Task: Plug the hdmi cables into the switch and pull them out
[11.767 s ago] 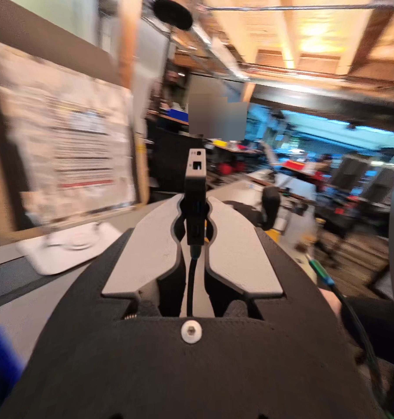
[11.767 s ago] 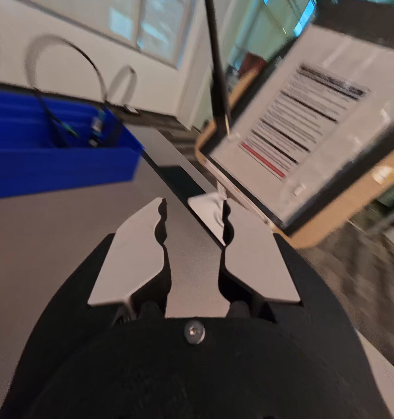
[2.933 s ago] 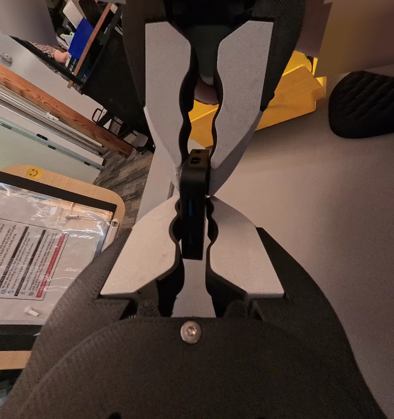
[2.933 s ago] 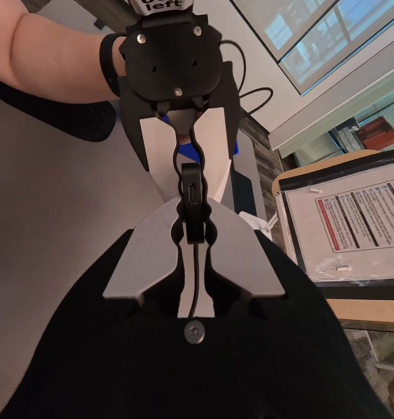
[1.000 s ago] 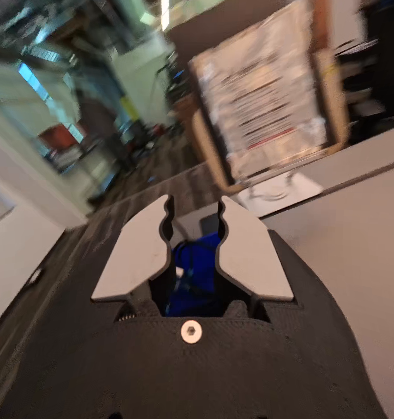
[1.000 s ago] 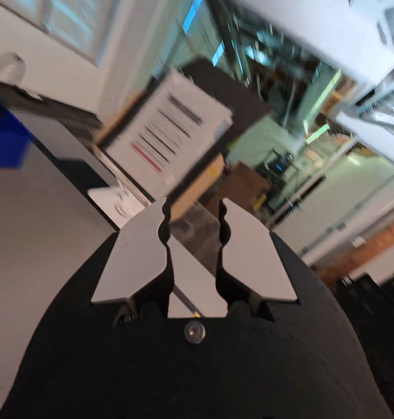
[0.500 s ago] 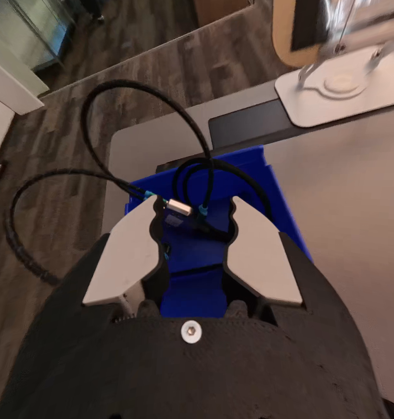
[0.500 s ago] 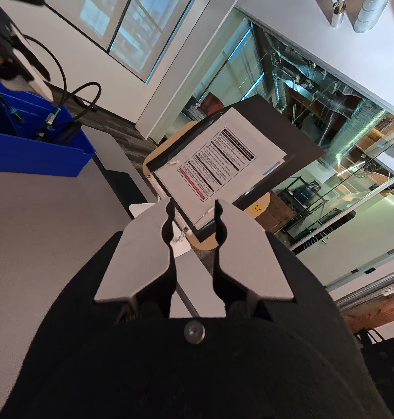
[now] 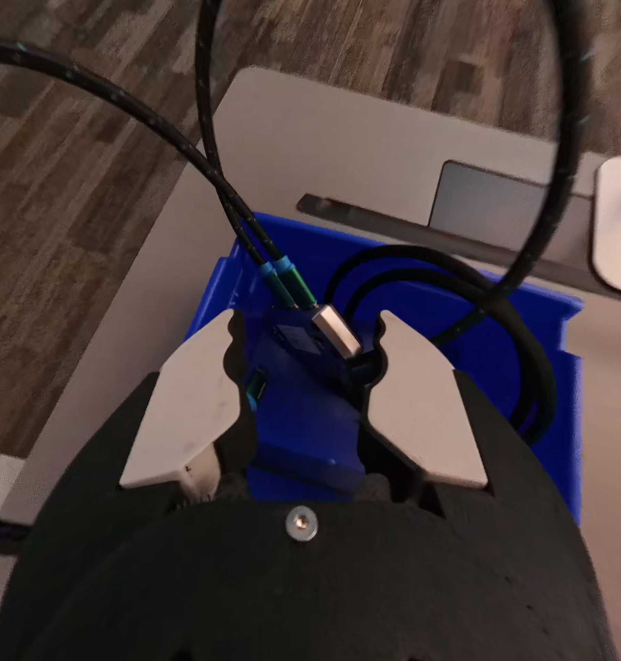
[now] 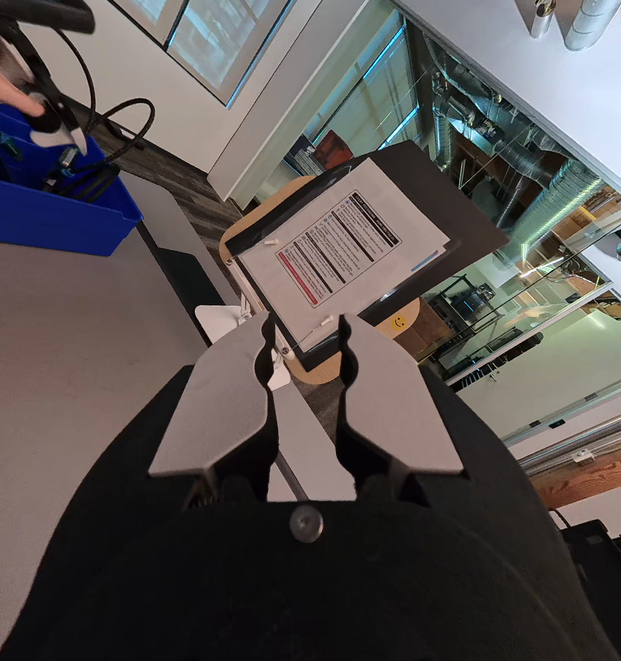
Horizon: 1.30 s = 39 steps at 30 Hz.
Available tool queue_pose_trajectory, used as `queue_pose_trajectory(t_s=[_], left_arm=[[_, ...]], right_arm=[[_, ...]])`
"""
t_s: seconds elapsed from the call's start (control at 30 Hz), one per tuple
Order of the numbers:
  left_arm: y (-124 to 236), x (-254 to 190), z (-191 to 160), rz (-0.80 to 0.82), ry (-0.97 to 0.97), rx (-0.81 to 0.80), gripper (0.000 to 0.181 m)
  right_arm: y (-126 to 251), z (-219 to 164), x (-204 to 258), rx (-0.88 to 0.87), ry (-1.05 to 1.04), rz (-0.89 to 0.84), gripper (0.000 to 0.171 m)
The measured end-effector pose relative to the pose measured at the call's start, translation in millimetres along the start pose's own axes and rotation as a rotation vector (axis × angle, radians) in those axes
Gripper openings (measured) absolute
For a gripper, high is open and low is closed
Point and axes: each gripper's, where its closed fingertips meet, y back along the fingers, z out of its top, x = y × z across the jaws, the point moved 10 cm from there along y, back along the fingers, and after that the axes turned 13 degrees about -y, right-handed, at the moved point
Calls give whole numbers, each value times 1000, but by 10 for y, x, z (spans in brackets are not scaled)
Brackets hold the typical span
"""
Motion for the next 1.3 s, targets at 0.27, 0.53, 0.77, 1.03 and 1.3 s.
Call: queue_pose_trajectory(t_s=[0.27,0.53,0.77,1.03,1.3], left_arm=[[-376,-118,-71,49,-69,250,79],[-466,-48,-149,-208,42,303,52],[-237,-25,-71,-214,-15,241,32],[724,2,279,-258,-85,-181,26],[1897,-721,476,-474,-478,-769,25]], right_arm=[[-39,-3,68,32,63,9,34],[-150,-48,181,89,117,37,34],[-214,-85,281,147,198,48,34],[-251,-99,327,154,214,58,34],[-282,-63,403,66,143,134,34]])
